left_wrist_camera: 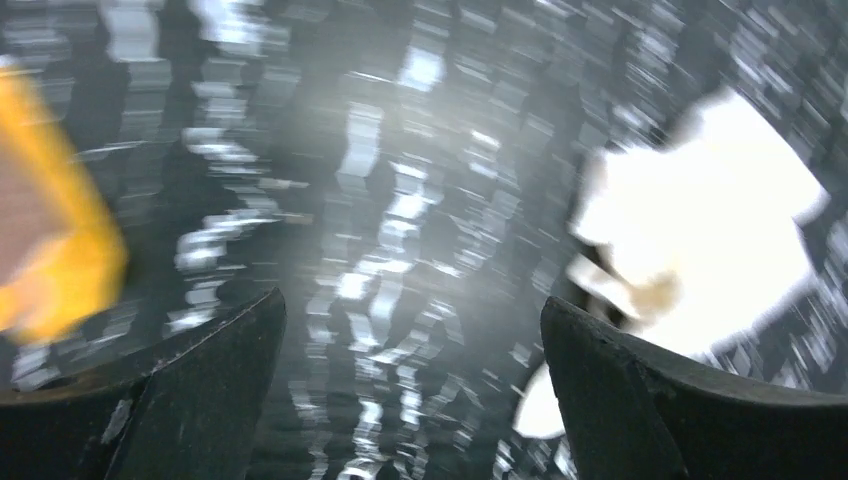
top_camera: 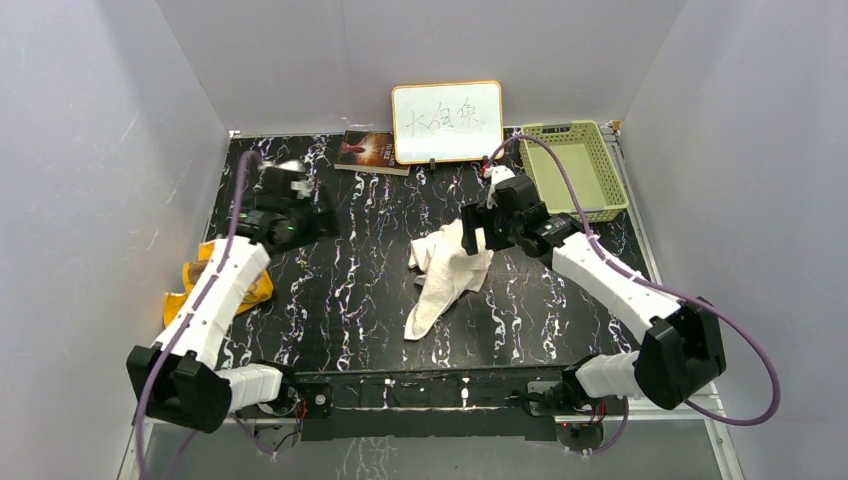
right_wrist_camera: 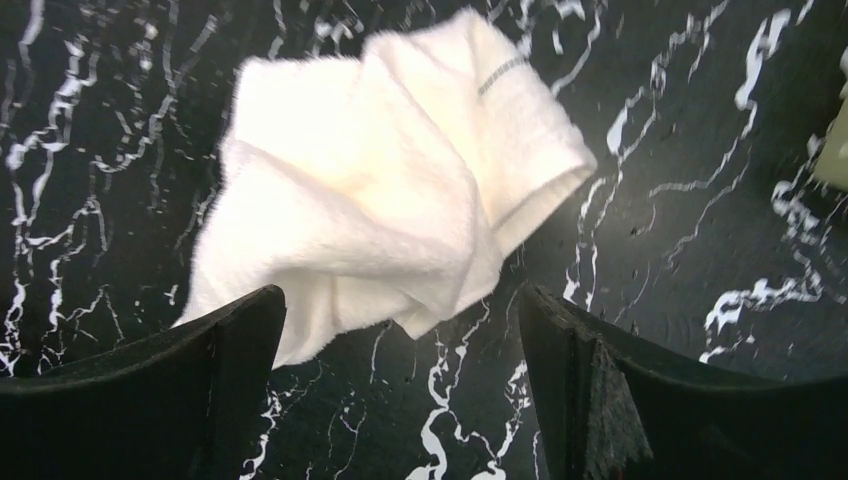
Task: Roll the towels
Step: Flatten out the towel at the center of the board.
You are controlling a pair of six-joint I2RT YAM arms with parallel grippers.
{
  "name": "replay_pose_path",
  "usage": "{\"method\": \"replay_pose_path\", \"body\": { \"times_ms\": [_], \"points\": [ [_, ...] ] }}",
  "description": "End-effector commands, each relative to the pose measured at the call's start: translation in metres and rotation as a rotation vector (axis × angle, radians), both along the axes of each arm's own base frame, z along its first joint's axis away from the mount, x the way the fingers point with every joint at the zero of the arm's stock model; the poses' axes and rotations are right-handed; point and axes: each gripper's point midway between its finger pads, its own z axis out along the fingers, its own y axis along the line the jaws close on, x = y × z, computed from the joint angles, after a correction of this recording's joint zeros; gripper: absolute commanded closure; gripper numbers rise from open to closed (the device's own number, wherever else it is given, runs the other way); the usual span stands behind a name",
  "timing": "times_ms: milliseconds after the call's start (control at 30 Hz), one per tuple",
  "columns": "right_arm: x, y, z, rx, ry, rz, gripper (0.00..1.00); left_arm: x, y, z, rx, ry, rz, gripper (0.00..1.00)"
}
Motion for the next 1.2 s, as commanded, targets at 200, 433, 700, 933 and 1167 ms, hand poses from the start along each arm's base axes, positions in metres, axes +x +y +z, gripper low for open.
{"method": "replay_pose_path", "body": {
  "times_ms": [200, 433, 700, 933, 1167],
  "points": [
    [0.01, -0.012, -0.028, 0.148, 0.157, -0.092, 0.29, -0.075, -0.225, -0.071, -0.251, 0.101, -0.477, 0.08],
    [0.011, -0.004, -0.041, 0.244, 0.217, -0.076, 0.46, -0.108, -0.261, -0.13, -0.152, 0.183, -0.538, 0.08],
    [0.012, 0.005, -0.061, 0.272, 0.274, -0.063, 0.57, -0.116, -0.252, -0.147, -0.048, 0.206, -0.524, 0.16],
    [0.011, 0.007, -0.077, 0.276, 0.305, -0.06, 0.57, -0.123, -0.241, -0.156, -0.032, 0.225, -0.511, 0.33],
    [0.01, -0.001, -0.095, 0.234, 0.321, -0.089, 0.38, -0.131, -0.233, -0.164, -0.033, 0.25, -0.504, 0.56]
  ]
}}
